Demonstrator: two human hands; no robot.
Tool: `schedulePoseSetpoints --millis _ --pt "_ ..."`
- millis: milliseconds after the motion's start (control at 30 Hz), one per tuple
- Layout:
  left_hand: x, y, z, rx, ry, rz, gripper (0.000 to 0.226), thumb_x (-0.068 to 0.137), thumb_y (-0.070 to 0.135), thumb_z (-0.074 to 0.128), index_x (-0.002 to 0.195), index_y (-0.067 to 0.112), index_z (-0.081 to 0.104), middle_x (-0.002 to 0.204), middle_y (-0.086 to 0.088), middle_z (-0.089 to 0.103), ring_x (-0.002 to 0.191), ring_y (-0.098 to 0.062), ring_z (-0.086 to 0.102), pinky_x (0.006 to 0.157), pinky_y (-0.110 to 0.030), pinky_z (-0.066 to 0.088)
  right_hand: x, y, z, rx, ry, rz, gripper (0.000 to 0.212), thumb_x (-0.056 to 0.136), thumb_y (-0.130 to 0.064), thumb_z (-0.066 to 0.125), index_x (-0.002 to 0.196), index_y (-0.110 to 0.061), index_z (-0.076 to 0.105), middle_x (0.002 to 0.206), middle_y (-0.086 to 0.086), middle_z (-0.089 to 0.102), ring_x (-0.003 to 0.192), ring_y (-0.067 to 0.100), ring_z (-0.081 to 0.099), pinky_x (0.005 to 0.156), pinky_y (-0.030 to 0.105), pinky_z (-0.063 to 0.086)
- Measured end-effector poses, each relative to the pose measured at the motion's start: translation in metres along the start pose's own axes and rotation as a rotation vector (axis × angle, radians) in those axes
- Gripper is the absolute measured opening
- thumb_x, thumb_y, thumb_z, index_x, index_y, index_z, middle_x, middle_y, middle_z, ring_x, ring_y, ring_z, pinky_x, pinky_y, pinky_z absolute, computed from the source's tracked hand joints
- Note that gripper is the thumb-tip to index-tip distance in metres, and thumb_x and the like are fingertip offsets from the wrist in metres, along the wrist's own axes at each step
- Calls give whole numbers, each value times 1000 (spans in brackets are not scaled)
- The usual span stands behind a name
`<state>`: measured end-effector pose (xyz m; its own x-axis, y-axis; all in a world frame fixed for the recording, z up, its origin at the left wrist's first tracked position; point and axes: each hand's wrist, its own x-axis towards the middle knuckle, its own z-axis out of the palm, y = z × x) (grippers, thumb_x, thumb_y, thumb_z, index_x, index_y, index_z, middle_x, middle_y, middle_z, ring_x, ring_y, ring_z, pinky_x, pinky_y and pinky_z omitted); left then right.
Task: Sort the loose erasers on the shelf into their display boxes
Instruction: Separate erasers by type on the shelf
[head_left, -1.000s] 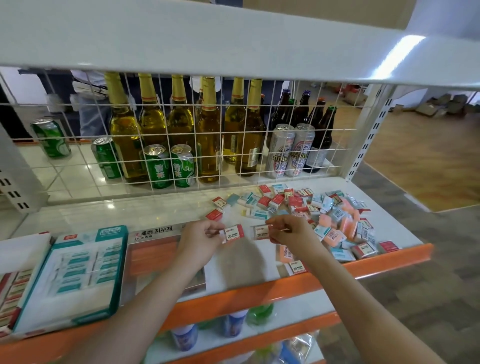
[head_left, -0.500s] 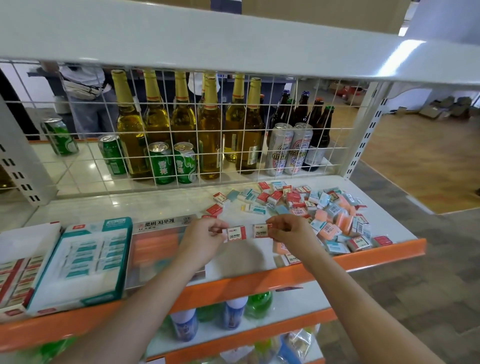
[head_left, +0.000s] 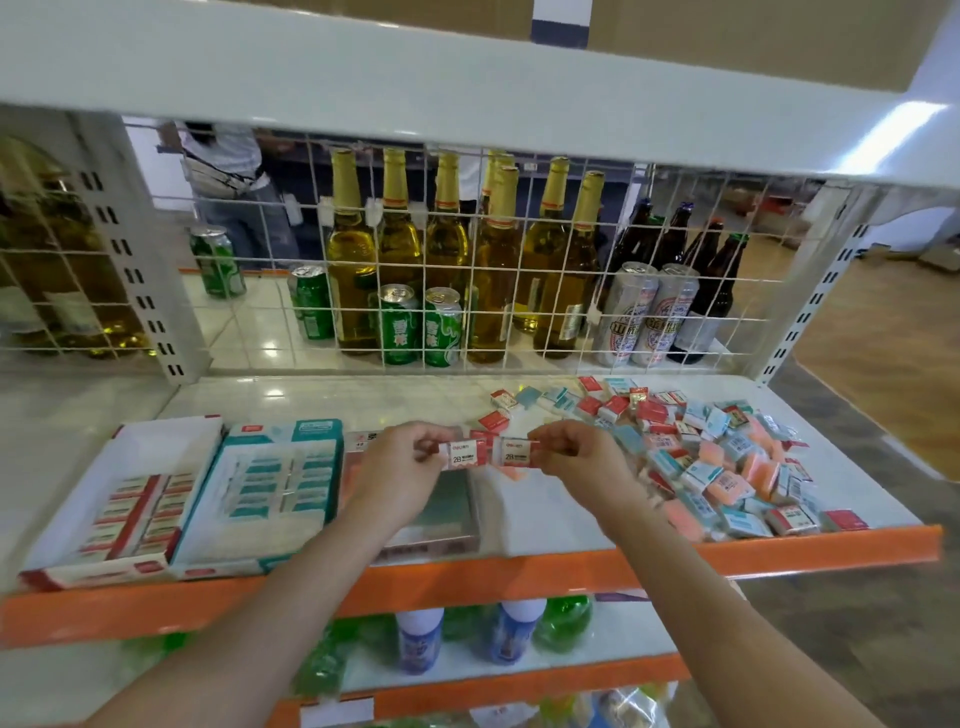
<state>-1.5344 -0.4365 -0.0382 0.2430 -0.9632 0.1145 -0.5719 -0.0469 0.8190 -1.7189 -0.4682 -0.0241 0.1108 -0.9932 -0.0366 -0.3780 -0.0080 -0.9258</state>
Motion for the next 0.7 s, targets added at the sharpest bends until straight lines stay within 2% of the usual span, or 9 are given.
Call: schedulePoseSetpoints --millis 67,133,267,400,533,700 --pt "1 -8 -18 33 30 24 22 88 9 60 105 21 66 111 3 64 95 -7 57 82 -20 47 2 -10 18 12 -16 -13 17 83 2 61 89 -14 63 65 -10 60 63 6 55 53 9 42" --pt "3 -18 -37 71 46 41 23 88 7 59 107 18 67 111 3 65 95 -6 56 84 -19 45 5 -21 39 24 -29 -22 17 82 4 61 90 -11 64 62 -11 57 64 8 55 59 13 44" --pt "7 -42 -80 78 65 50 24 88 6 58 109 15 66 113 -1 66 102 -13 60 90 -23 46 8 -40 85 14 -53 -44 17 81 4 62 89 -11 63 69 -6 60 69 10 57 70 22 46" --pt "10 -70 -125 78 65 36 25 89 6 57 111 15 65 116 -1 64 105 -12 59 91 -23 45 8 -57 132 -16 -96 -75 16 82 1 63 95 -8 64 67 -8 57 62 2 52 57 10 41" --pt "13 -100 -168 88 114 4 24 89 8 57 110 17 65 115 0 65 103 -12 59 88 -22 45 8 -72 178 -27 -135 -96 14 84 -4 62 92 -15 63 75 -8 62 73 7 58 67 19 43" --pt "16 -135 -210 152 152 -34 22 88 10 58 108 17 66 113 -2 66 100 -15 61 88 -27 47 8 -92 225 -67 -157 -138 14 85 -10 63 98 -15 65 85 -4 65 79 11 61 66 17 47"
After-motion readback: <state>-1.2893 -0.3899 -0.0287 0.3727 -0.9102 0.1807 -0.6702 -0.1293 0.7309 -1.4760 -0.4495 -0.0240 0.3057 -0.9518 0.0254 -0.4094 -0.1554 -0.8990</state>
